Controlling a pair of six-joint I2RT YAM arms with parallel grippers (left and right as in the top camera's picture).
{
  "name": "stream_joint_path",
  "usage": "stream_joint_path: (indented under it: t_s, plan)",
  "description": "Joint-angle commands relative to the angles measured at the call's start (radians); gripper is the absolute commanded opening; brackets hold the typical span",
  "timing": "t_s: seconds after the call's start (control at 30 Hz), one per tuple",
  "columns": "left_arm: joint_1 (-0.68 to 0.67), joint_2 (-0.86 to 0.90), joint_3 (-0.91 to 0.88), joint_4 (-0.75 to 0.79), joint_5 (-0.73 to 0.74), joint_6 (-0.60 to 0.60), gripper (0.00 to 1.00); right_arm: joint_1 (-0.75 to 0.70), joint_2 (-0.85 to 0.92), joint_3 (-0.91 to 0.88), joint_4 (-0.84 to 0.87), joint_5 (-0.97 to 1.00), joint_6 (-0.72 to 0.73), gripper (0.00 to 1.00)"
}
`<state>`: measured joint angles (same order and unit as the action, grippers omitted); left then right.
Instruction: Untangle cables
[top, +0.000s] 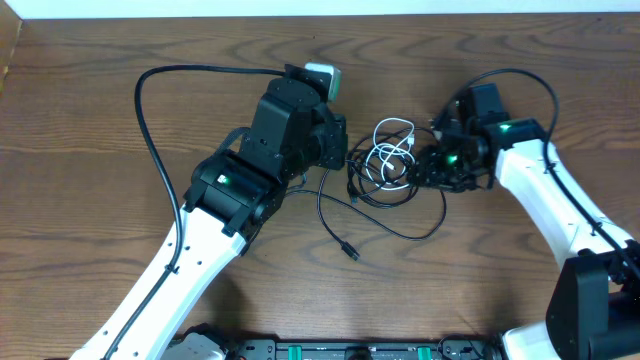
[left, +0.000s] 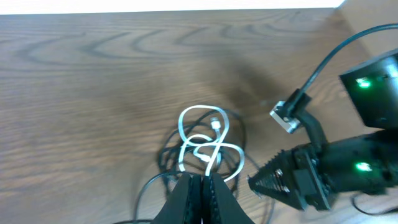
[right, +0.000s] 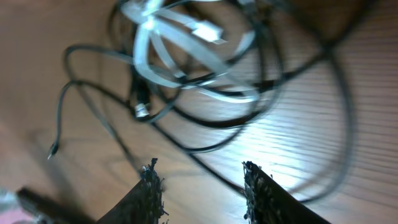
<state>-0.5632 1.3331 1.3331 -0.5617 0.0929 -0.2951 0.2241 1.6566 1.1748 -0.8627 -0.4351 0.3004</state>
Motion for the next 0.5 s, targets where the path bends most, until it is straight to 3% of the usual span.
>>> stream_joint_path:
  t_s: [0.0,0.17,0.3,0.47]
  plan:
    - [0.006,0.004,0.009,-0.019,-0.087,0.013,0.08,0.049,0.004,-0.005,0.032,-0.071,-0.044,0.46]
    - [0.007,0.004,0.009,-0.026,-0.095,0.013,0.08,0.115,0.025,-0.005,0.177,-0.041,-0.026,0.51]
    - [0.007,0.004,0.009,-0.038,-0.095,0.013,0.08,0.166,0.086,-0.005,0.246,0.15,0.097,0.47]
    - [0.007,0.004,0.009,-0.048,-0.095,0.013,0.08,0.19,0.168,-0.005,0.292,0.145,0.111,0.45]
